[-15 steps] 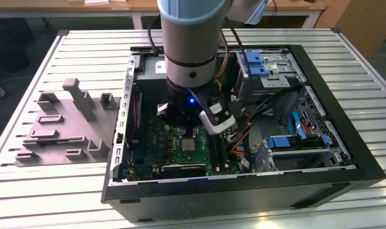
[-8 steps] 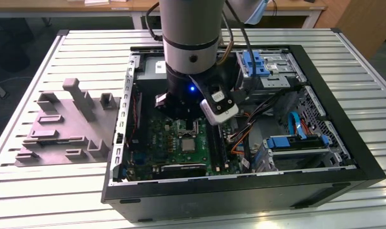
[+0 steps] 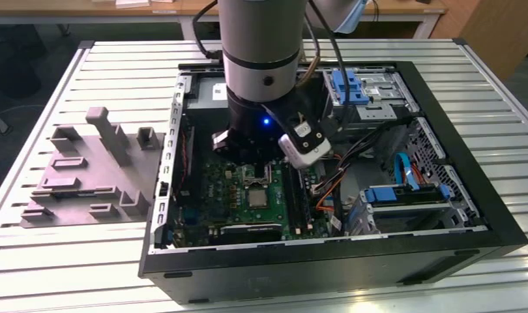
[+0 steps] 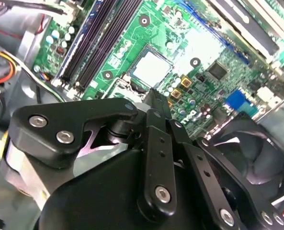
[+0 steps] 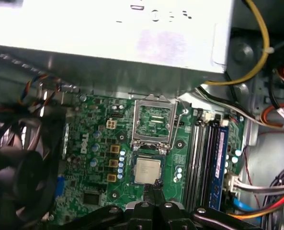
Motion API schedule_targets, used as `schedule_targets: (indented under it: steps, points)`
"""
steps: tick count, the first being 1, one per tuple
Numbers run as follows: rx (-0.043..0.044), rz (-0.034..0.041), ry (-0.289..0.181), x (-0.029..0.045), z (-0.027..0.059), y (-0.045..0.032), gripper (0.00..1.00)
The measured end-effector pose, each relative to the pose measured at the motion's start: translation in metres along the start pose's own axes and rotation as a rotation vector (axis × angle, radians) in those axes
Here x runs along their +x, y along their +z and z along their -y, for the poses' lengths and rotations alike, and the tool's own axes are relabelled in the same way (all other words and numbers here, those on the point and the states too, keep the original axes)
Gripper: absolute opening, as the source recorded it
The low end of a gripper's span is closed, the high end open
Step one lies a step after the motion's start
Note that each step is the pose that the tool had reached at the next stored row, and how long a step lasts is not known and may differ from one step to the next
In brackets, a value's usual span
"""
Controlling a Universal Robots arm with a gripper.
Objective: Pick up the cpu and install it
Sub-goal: 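Close the cpu cover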
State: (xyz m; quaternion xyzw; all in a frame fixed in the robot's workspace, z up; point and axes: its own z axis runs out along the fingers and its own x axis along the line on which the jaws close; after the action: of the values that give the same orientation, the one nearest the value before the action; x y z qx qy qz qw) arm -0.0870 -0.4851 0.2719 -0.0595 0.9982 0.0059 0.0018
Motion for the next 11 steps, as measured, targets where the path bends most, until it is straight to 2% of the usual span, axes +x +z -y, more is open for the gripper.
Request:
schedule_targets:
  steps: [5,11]
  points:
    - [-0.0003,-0.0012,-0.096,-0.0001,0.0000,0.0009,0.11]
    - [-0.0008,-0.0022,-0.182,-0.0001,0.0000,0.0012,0.11]
